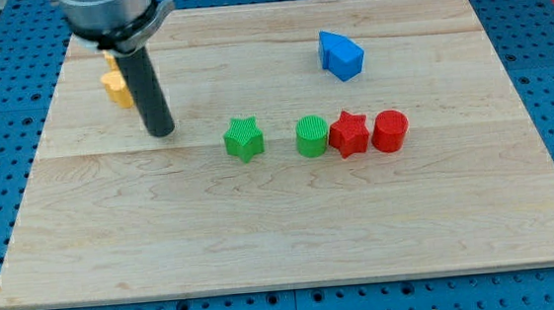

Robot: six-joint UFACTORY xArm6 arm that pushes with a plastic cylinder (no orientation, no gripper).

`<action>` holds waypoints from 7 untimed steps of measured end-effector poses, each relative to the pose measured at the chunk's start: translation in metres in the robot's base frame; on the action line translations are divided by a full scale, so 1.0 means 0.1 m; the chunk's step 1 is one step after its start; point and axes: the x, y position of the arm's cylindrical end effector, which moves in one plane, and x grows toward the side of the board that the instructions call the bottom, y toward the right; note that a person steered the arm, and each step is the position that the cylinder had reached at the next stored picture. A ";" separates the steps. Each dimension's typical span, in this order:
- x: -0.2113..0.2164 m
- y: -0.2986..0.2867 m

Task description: Move the blue cube right a bit

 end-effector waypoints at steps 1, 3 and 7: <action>-0.39 0.02; -0.40 -0.55; -0.05 2.10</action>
